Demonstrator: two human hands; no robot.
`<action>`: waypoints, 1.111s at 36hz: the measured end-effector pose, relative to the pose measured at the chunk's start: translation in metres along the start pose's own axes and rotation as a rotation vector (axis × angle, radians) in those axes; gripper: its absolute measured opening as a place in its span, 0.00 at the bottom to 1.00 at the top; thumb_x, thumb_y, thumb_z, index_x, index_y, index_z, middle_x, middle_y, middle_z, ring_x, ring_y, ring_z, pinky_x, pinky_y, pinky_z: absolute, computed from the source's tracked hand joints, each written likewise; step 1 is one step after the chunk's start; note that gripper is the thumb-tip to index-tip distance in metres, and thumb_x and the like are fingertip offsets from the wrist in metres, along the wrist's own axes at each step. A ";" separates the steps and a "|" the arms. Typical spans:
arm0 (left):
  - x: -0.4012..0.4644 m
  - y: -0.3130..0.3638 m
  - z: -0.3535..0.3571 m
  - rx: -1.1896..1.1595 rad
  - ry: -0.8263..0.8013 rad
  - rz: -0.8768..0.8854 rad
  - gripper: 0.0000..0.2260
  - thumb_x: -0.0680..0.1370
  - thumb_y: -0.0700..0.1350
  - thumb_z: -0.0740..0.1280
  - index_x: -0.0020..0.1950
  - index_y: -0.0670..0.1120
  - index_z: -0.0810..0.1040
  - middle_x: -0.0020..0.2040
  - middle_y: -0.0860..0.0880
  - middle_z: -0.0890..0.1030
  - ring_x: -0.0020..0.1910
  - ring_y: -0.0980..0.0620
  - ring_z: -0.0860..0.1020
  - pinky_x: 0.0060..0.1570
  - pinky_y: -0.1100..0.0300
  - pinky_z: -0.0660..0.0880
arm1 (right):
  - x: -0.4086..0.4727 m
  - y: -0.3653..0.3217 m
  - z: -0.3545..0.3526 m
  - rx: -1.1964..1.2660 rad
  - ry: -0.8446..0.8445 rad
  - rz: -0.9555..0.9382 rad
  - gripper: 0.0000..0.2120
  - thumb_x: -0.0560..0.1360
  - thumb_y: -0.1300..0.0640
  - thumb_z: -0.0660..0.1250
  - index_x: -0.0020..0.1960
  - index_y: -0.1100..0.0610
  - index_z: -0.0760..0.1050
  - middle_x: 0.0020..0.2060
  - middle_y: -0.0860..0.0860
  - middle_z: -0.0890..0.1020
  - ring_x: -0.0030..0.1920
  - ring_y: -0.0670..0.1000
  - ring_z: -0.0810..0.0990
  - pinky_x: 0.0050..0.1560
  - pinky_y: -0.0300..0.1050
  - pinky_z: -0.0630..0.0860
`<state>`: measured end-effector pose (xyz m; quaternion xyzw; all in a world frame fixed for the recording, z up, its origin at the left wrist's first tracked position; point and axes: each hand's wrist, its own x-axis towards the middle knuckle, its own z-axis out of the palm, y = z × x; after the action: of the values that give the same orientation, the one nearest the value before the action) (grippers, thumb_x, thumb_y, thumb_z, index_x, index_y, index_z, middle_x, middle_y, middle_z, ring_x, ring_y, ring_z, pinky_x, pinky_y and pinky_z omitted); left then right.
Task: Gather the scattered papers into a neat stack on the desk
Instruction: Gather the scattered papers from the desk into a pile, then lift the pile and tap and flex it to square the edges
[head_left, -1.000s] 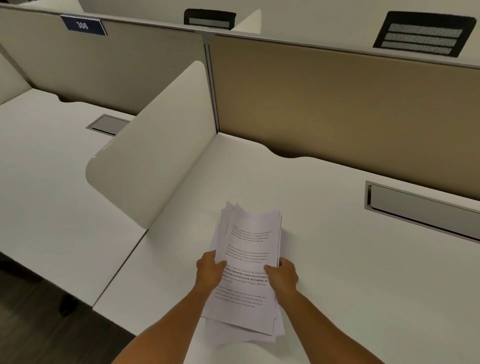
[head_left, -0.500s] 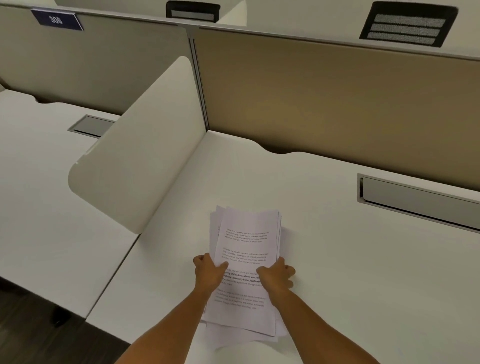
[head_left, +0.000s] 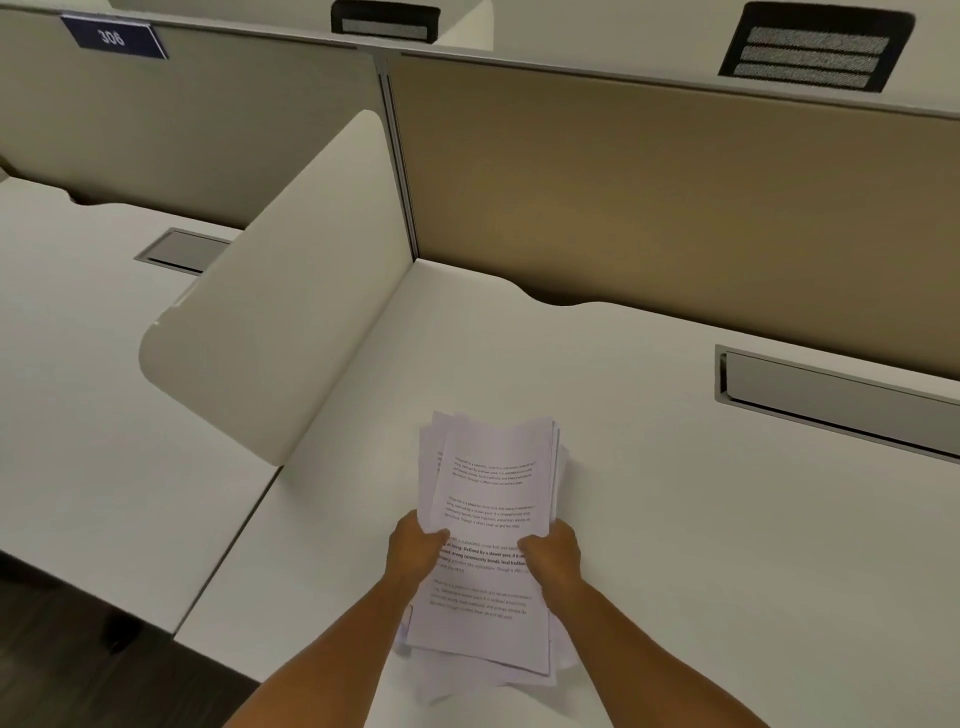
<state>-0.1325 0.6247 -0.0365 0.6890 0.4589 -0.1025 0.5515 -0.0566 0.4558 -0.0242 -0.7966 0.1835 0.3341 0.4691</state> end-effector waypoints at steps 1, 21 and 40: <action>0.000 0.000 0.000 -0.009 -0.002 0.000 0.18 0.78 0.39 0.69 0.67 0.41 0.74 0.61 0.41 0.81 0.56 0.41 0.80 0.57 0.47 0.79 | -0.001 -0.002 0.002 -0.032 0.038 0.002 0.24 0.73 0.67 0.64 0.69 0.62 0.72 0.62 0.59 0.79 0.56 0.59 0.80 0.56 0.53 0.82; -0.025 0.014 -0.040 -0.229 -0.169 0.168 0.14 0.75 0.41 0.73 0.57 0.56 0.79 0.47 0.54 0.87 0.44 0.52 0.87 0.33 0.59 0.82 | -0.007 -0.012 -0.033 0.534 -0.263 0.187 0.20 0.70 0.66 0.77 0.61 0.64 0.79 0.52 0.62 0.86 0.52 0.63 0.86 0.51 0.63 0.83; -0.080 0.109 0.030 -0.312 -0.279 0.524 0.23 0.67 0.44 0.76 0.62 0.50 0.78 0.57 0.46 0.84 0.54 0.44 0.83 0.52 0.43 0.82 | -0.030 -0.024 -0.173 0.424 -0.081 -0.424 0.16 0.71 0.60 0.78 0.56 0.52 0.81 0.46 0.46 0.89 0.45 0.50 0.88 0.42 0.45 0.85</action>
<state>-0.0851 0.5606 0.0762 0.6703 0.1963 0.0207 0.7154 -0.0006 0.3166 0.0704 -0.6875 0.0599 0.2144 0.6912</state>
